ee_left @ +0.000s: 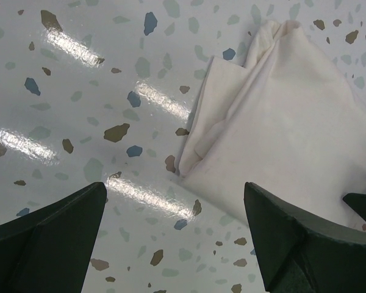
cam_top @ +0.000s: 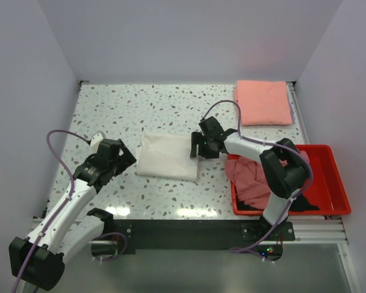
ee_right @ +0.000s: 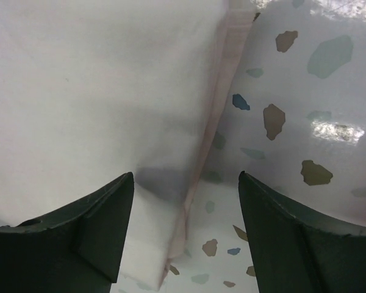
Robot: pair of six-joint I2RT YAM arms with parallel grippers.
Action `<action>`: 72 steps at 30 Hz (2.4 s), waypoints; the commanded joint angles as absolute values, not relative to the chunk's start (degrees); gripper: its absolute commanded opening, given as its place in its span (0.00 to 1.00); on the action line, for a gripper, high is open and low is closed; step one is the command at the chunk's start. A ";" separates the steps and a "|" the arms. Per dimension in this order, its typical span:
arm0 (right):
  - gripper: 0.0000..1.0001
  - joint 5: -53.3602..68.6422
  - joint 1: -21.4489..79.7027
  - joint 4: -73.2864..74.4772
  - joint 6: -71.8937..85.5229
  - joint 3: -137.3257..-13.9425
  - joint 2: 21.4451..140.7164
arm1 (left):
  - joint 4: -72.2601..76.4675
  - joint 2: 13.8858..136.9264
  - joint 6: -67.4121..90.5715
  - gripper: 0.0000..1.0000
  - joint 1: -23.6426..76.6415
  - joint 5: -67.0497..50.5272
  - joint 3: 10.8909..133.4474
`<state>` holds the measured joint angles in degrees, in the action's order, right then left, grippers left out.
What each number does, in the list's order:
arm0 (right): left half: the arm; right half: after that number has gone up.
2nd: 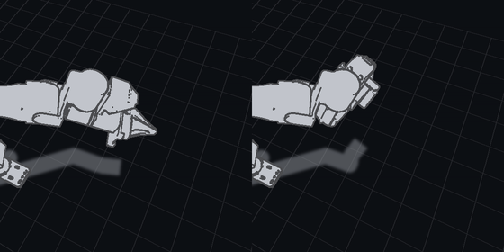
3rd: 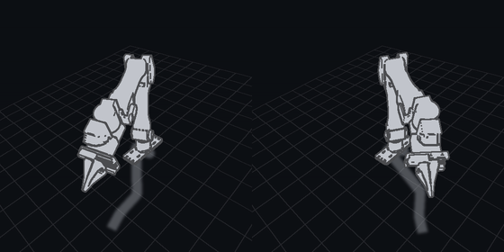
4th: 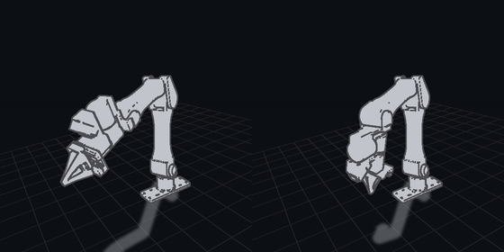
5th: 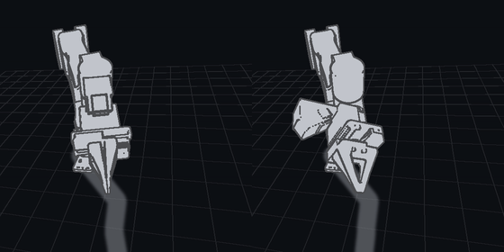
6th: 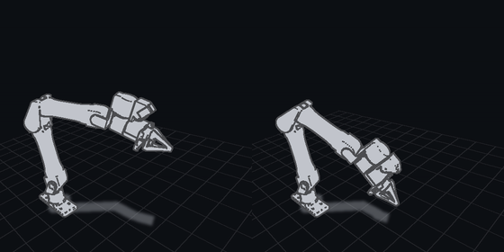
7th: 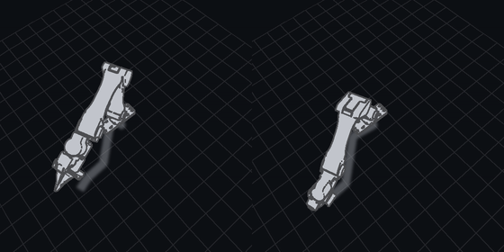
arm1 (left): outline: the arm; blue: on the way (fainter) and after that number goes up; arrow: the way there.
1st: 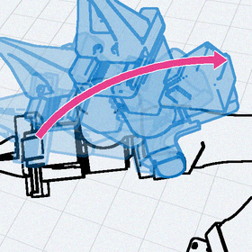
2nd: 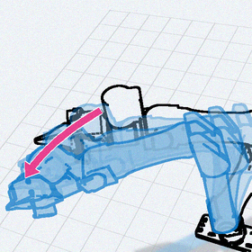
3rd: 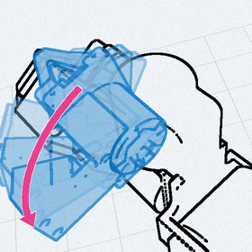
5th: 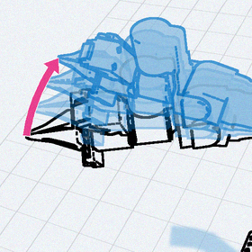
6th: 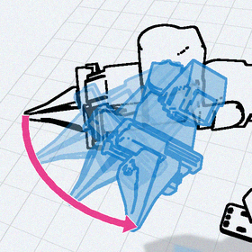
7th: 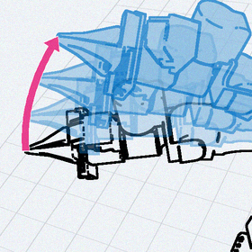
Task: Fold and stack the t-shirts
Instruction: Neatly place the folded tshirt to the corner
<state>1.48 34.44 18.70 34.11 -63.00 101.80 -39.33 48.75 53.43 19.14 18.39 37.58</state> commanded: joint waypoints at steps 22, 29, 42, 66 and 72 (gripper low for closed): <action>0.11 -4.83 40.52 19.34 30.33 -76.54 112.06 | -41.48 47.73 52.73 1.00 18.81 19.95 39.20; 0.00 -14.92 40.52 22.68 16.98 -82.70 112.76 | -42.01 46.06 53.00 1.00 18.81 20.74 41.75; 0.00 -29.61 38.85 23.81 -4.21 -91.49 112.15 | -42.01 39.20 53.26 1.00 18.81 22.41 41.31; 0.00 -28.83 19.34 20.74 -27.51 -101.42 111.88 | -44.12 37.27 55.81 1.00 18.81 25.58 40.25; 0.00 -29.70 17.14 23.20 -28.74 -105.37 112.41 | -46.57 37.35 56.51 1.00 18.81 27.86 42.01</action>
